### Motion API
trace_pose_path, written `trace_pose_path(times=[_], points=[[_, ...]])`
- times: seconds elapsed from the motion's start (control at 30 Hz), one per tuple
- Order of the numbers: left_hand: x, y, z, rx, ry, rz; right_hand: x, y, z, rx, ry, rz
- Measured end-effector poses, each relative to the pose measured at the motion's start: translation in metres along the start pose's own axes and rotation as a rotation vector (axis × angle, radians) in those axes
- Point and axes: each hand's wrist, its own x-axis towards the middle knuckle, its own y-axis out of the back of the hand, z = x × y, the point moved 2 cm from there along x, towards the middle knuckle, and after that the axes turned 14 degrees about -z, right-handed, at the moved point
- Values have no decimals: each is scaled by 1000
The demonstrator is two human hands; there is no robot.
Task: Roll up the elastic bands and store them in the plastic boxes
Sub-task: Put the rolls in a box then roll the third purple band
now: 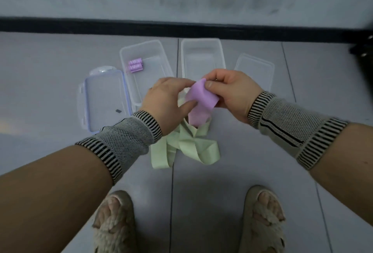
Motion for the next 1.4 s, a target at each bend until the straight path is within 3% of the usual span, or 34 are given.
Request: trace_pose_path(times=[0.1,0.23,0.53,0.7,0.93,1.07,1.4], points=[[-11,42,35,-56,-3,2,-21,3,-54,-22,75,-19],[-35,91,73,-250,64,109,-55,5,-113,-21,158,100],[-114,158,153,-535,45,297,-141,-22,-190,195,272,262],[-150,163,172,-696,84,426,-179,-45,-190,152,309,407],[-173,141,176,-909,87,368,-204,-78,-170,-51,302,261],[-174,130,167,-901,88,336,-198,-76,-159,-162,278,302],[-155,136,145,-944,169,396,-174,-39,-147,97,196,417]])
